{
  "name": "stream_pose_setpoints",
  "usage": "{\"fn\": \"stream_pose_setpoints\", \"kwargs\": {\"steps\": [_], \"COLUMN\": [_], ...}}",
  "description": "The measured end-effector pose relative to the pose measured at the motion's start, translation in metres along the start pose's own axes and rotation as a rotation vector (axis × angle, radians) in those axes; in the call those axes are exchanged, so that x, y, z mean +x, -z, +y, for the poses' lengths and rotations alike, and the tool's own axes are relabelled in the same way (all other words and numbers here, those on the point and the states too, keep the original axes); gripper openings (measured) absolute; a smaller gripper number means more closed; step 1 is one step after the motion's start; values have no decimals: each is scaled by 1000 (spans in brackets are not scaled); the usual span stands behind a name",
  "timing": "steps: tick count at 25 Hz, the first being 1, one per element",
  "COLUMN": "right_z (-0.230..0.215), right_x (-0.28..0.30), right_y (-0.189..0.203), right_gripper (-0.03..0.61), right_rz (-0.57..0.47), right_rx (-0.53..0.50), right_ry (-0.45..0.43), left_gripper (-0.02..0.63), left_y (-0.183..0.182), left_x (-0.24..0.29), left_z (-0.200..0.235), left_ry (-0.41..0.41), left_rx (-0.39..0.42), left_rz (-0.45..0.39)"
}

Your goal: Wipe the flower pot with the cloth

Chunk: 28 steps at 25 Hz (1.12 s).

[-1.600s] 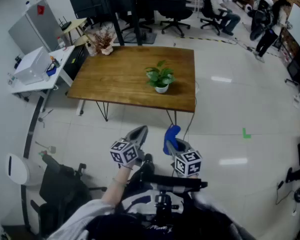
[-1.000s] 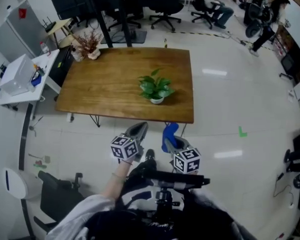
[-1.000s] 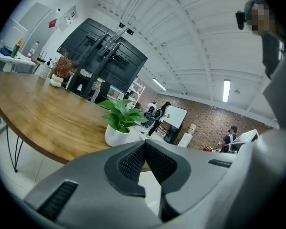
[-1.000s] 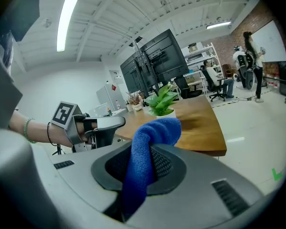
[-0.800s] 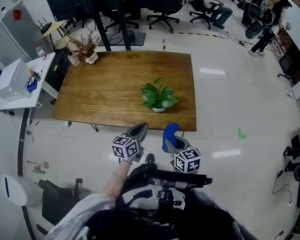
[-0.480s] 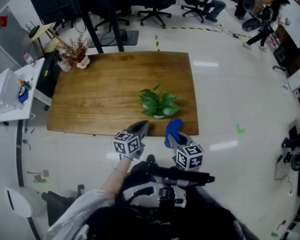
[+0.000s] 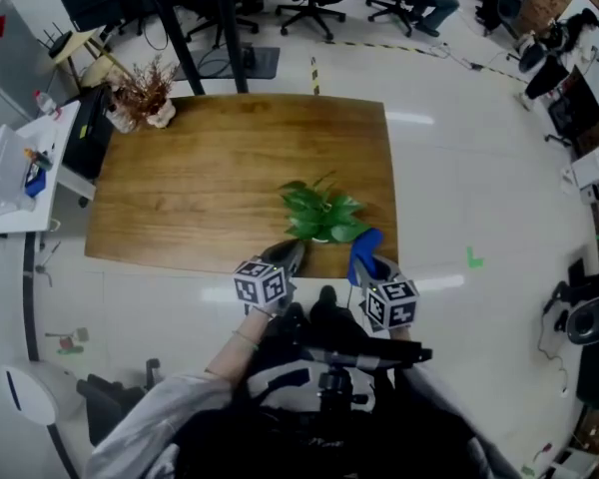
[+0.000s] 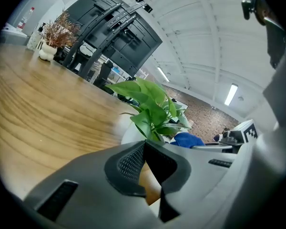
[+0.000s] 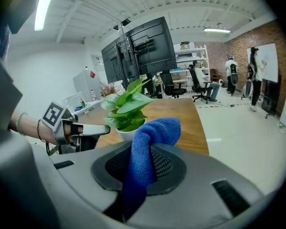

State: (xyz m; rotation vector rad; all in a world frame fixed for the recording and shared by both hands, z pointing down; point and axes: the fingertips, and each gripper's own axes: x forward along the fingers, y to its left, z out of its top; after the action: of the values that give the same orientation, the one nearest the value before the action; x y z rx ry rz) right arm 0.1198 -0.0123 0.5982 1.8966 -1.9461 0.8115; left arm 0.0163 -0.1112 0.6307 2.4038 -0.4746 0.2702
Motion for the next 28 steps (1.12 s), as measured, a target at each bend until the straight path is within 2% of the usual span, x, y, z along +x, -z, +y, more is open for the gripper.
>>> {"fn": "stream_pose_setpoints", "kwargs": {"steps": [3,8,22,25,28], "right_z": [-8,2,47,48,32], "right_x": [16,51,92,92,84], "right_y": [-11,-17,37,39,33], "right_gripper": [62,62,63,63,63], "right_rz": [14,47,232,233,201], "right_rx": [-102,-224,-287,-269,-234], "right_ry": [-27,-141,-372,-394,-374], "left_gripper": [8,7,8,7,8], "left_y": [-2,-12,-40,-48,-50], "left_x": [4,8,18,19,10], "left_z": [6,18,57,63,60], "left_ry": [-26,-72,-203,-208,-219], "left_rx": [-15,-46,-80,-76,-75], "left_rz": [-12,-45,-104,-112,-121]}}
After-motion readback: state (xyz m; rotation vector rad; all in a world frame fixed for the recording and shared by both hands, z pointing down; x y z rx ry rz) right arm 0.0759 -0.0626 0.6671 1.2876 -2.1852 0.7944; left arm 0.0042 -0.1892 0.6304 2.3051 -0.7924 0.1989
